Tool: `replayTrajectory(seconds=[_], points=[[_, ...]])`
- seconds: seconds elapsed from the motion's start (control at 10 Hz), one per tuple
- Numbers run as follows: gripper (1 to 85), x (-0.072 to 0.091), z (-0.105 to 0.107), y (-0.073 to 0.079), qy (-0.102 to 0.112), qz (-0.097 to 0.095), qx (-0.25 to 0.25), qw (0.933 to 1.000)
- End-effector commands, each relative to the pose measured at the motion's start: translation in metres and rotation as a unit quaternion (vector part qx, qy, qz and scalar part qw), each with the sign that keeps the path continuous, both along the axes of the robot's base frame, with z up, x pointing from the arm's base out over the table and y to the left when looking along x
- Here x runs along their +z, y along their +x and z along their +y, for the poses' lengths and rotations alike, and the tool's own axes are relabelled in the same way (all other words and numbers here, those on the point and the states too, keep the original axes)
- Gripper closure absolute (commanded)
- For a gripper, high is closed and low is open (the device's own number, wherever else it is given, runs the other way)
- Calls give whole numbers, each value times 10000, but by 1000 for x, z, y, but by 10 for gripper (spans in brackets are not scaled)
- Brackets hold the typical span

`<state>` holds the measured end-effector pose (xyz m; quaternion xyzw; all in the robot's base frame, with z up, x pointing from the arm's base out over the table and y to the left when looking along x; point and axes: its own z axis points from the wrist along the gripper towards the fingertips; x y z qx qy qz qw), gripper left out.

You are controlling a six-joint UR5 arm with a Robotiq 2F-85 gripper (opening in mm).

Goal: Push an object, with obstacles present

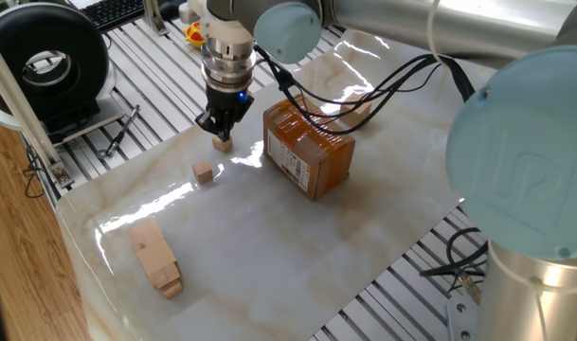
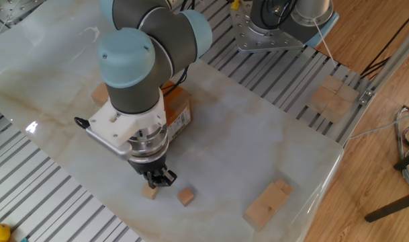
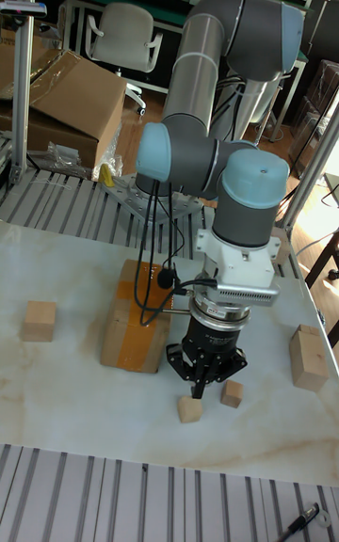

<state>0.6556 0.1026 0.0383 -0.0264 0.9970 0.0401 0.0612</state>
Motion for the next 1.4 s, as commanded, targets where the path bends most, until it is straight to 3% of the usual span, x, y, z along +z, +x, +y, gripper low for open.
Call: replayTrajectory(seconds=[0.0, 0.2, 0.6, 0.7, 0.9, 1.3], points=[[790, 9, 18, 8, 51, -11, -166, 9998], [790, 11, 27, 14, -11, -31, -221, 9998], [803, 11, 30, 15, 14, -58, -55, 10000], [817, 11, 25, 15, -89, -53, -24, 9999], [837, 11, 24, 15, -102, -71, 13, 9999], [840, 9, 18, 7, -219, 100, -23, 9997]])
